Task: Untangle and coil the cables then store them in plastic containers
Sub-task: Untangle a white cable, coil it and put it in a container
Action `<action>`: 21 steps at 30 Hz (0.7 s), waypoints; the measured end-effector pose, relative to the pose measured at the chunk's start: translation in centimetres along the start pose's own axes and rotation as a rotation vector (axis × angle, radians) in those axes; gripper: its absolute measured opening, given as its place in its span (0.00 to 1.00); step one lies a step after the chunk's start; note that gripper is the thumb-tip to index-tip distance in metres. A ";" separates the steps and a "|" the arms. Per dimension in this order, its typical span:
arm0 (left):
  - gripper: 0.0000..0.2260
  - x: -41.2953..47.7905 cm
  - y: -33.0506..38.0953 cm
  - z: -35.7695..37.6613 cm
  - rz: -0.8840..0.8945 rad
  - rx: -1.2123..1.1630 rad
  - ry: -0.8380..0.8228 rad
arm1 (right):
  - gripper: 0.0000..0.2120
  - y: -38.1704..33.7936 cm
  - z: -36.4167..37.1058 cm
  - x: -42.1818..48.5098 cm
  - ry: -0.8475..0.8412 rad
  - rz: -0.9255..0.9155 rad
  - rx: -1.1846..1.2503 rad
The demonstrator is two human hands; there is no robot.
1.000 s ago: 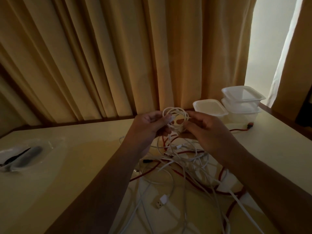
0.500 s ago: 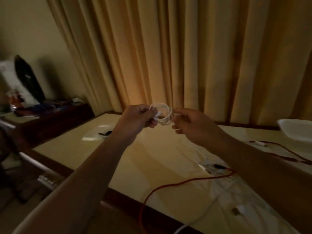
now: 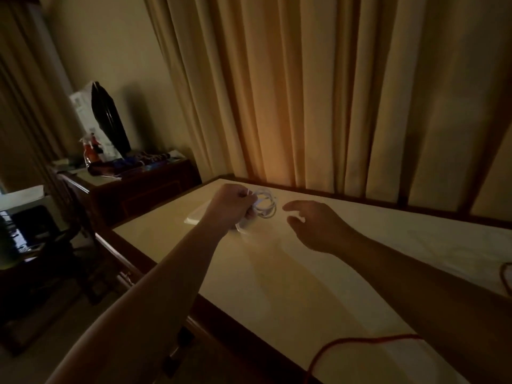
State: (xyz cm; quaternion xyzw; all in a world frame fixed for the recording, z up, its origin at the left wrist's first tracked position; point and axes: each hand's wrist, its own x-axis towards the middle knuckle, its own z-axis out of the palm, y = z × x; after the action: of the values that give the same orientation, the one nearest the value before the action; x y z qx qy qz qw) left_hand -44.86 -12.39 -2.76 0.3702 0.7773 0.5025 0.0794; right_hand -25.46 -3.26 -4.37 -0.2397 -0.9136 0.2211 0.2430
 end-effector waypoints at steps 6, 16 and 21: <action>0.08 4.0 0.4 3.2 0.147 0.556 -0.218 | 0.19 1.5 3.8 1.7 -0.115 -0.025 -0.190; 0.09 6.1 -1.0 5.9 0.504 1.011 -0.453 | 0.18 2.9 4.7 1.8 -0.082 -0.006 -0.131; 0.10 6.1 -1.1 5.3 0.542 0.973 -0.357 | 0.18 3.2 4.5 2.2 -0.092 0.012 -0.127</action>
State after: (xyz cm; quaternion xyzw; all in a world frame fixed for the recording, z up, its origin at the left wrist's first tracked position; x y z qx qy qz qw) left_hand -47.15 -4.85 -4.73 0.6286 0.7709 0.0200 -0.1012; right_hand -28.54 -0.87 -8.81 -0.2495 -0.9346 0.1748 0.1836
